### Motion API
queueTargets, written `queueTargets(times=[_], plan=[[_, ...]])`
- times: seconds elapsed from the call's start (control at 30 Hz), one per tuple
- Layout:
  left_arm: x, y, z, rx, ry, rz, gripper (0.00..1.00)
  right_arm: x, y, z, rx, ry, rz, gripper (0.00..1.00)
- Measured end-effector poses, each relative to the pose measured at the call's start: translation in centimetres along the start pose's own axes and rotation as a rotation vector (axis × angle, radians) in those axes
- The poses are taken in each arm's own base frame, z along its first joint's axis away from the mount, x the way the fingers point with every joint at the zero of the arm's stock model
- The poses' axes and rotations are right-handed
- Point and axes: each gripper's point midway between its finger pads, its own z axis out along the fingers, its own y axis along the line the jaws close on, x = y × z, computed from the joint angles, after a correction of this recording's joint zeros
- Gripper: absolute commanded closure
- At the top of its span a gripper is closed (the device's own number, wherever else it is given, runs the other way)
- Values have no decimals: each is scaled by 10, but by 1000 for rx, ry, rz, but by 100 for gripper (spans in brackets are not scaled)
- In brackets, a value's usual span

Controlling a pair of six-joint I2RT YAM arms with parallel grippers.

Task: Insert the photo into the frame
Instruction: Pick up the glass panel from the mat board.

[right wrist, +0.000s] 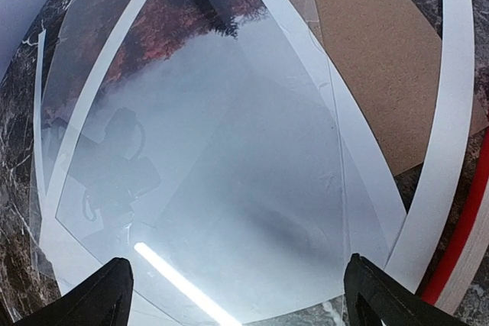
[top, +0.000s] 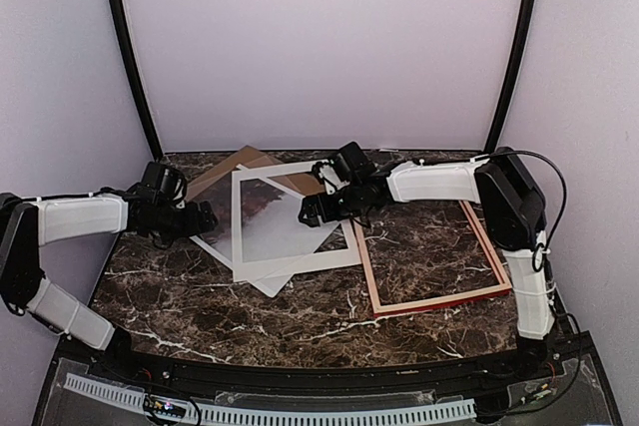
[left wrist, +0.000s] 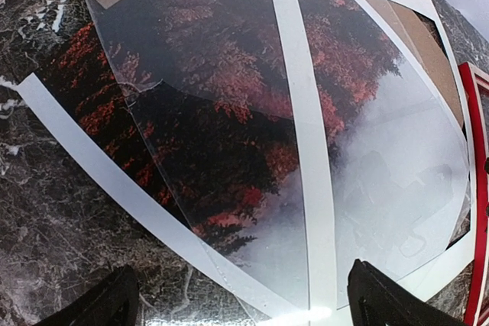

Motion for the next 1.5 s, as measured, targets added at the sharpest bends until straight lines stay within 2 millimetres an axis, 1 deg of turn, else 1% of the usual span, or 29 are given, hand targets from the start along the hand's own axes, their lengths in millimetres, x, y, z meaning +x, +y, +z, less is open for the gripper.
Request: queueTargets(times=[0.17,0.37,0.53,0.7,0.93,1.03,1.2,1.33,1.5], plan=[[3,-2,9,30,29,-18,4,9,-14,10,-35,48,39,7],[4,-7,13,67,41,-33,6,15,-22,14,-69,80,70,12],[10,-8,18,83,56,-50,10,18,-18,14,-107,95,86,16],[25,-3,24,72,97,-75,13,23,-15,17,-135,115,100,18],[43,4,28,64,137,-119,16,25,-18,17,-150,125,120,22],[50,6,30,66,153,-136,21,27,-16,18,-164,130,128,24],[50,-2,32,114,152,-166,25,29,-15,18,-190,130,139,28],[52,-7,32,161,148,-202,27,30,-14,18,-215,121,154,32],[58,-12,28,207,154,-242,28,33,-10,17,-250,112,175,37]])
